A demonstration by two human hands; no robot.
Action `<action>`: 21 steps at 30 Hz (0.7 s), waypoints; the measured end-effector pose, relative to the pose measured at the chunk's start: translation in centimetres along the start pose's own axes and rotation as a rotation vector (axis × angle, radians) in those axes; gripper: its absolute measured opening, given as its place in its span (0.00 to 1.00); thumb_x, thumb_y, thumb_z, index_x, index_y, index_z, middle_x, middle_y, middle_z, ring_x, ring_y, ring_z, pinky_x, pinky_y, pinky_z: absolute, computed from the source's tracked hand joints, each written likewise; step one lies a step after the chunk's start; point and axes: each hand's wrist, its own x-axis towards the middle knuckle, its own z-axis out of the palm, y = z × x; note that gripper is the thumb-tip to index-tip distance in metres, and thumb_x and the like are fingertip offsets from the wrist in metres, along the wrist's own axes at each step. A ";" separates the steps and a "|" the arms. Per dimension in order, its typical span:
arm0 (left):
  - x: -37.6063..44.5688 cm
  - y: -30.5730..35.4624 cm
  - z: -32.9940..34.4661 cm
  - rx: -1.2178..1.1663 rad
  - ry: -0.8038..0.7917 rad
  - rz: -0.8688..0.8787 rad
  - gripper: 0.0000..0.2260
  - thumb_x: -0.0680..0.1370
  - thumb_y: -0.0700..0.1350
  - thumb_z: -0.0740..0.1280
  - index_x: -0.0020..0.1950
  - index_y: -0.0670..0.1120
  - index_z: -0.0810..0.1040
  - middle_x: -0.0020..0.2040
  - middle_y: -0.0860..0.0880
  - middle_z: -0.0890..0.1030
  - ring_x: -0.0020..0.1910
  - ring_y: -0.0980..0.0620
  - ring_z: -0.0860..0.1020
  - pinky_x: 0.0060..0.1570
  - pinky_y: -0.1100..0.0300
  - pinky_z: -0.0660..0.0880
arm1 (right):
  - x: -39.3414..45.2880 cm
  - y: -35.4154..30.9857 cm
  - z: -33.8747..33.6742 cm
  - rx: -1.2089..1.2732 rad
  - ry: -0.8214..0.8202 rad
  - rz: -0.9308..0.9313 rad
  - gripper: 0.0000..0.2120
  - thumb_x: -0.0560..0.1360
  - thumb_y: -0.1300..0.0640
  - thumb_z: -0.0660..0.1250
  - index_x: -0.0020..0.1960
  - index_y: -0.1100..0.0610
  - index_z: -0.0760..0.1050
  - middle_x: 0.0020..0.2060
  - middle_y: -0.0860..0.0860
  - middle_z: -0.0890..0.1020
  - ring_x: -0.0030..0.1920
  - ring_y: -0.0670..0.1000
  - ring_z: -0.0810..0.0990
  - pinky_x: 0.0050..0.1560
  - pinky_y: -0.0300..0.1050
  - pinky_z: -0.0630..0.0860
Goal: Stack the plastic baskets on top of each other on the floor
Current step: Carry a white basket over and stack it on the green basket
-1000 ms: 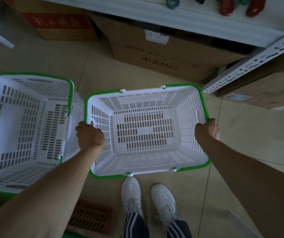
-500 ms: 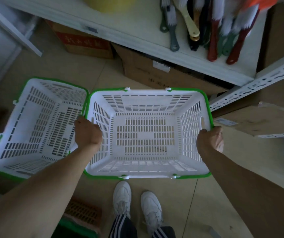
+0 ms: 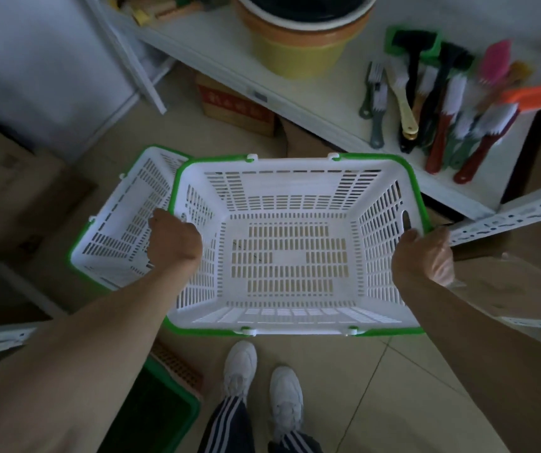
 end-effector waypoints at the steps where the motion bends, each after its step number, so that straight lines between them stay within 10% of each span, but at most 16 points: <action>1: -0.1 -0.4 -0.7 -0.007 0.008 -0.022 0.21 0.80 0.44 0.59 0.71 0.37 0.63 0.69 0.38 0.70 0.65 0.36 0.74 0.59 0.42 0.71 | -0.2 -0.7 -0.5 0.004 0.009 -0.024 0.15 0.80 0.51 0.57 0.59 0.63 0.68 0.43 0.61 0.79 0.40 0.59 0.75 0.42 0.52 0.71; 21: -0.6 -20.8 -12.6 -0.070 0.166 -0.433 0.21 0.81 0.49 0.56 0.70 0.38 0.62 0.62 0.38 0.75 0.58 0.36 0.77 0.55 0.43 0.76 | -16.2 -16.2 0.3 0.027 -0.183 -0.475 0.18 0.80 0.51 0.58 0.63 0.63 0.69 0.53 0.64 0.81 0.52 0.64 0.80 0.47 0.53 0.72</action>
